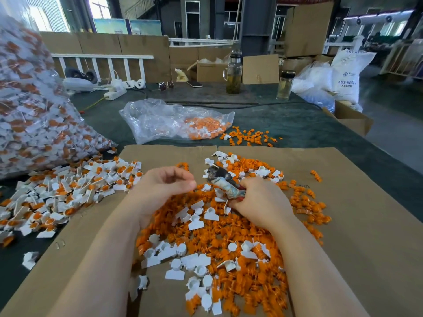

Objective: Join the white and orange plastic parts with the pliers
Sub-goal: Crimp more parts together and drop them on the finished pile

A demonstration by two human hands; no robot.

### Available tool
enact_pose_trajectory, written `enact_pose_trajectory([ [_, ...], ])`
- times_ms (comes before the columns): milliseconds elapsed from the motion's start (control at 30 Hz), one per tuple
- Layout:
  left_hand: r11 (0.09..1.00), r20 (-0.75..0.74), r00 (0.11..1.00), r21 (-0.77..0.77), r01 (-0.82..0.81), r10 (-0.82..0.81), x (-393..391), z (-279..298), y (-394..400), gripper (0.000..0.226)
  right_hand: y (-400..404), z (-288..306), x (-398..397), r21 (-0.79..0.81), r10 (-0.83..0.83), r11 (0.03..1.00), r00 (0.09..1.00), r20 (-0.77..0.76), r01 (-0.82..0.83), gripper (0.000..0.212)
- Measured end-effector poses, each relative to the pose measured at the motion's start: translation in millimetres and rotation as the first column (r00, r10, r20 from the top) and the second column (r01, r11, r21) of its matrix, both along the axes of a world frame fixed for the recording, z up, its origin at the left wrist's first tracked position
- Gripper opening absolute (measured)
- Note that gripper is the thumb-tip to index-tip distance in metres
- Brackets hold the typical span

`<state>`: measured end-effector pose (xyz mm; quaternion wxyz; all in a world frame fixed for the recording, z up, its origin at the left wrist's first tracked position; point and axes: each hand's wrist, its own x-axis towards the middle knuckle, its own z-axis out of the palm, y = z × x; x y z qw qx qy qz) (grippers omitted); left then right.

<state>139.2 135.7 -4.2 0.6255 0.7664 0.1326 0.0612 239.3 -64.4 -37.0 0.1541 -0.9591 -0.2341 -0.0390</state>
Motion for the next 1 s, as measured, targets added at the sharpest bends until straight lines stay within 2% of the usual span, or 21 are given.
enact_pose_trajectory([
  [100,0.962,-0.086,0.993,0.253,0.103,-0.084,3.6,-2.9,-6.2,0.021,1.1,-0.9,-0.9,-0.025,-0.004,1.0,1.0,0.005,0.004,0.021],
  [167,0.921,-0.119,0.987,0.363,0.14,-0.103,5.3,-5.8,-9.3,0.014,1.3,-0.7,-1.1,-0.023,-0.006,1.0,1.0,0.003,0.006,0.021],
  [267,0.841,-0.161,0.98,0.508,0.187,-0.12,7.9,-7.1,-10.2,0.015,1.3,0.9,-1.7,0.003,-0.013,1.0,1.0,0.002,0.013,0.028],
  [433,0.801,-0.162,0.98,0.568,0.188,-0.115,8.5,-8.2,-10.8,0.013,1.7,3.6,-3.1,0.061,-0.053,0.997,0.998,0.016,0.052,0.043],
  [533,0.818,-0.089,0.995,0.567,0.095,-0.053,9.5,-10.6,-13.1,0.009,1.9,4.3,-2.7,0.124,-0.054,0.991,0.999,0.004,0.053,0.039],
  [633,0.798,-0.018,1.0,0.603,0.004,0.009,10.2,-11.1,-16.4,0.008,2.2,6.2,-2.9,0.198,-0.064,0.978,0.998,-0.011,0.065,0.041],
  [700,0.811,0.03,0.999,0.583,-0.048,0.037,10.0,-10.6,-18.7,0.007,1.9,7.8,-3.4,0.244,-0.072,0.967,0.997,-0.03,0.077,0.041],
  [800,0.875,0.066,0.994,0.473,-0.106,0.084,10.0,-9.3,-22.3,0.012,0.9,9.1,-3.8,0.347,-0.072,0.934,0.995,-0.062,0.089,0.029],
  [900,0.964,0.062,0.988,0.216,-0.153,0.143,11.6,-8.4,-25.9,0.015,0.9,11.2,-4.5,0.444,-0.044,0.893,0.996,-0.075,0.073,0.022],
  [1000,0.991,0.042,0.99,-0.039,-0.13,0.131,11.5,-7.4,-27.1,0.012,1.2,14.5,-7.2,0.541,-0.016,0.838,0.994,-0.11,0.074,0.022],
])
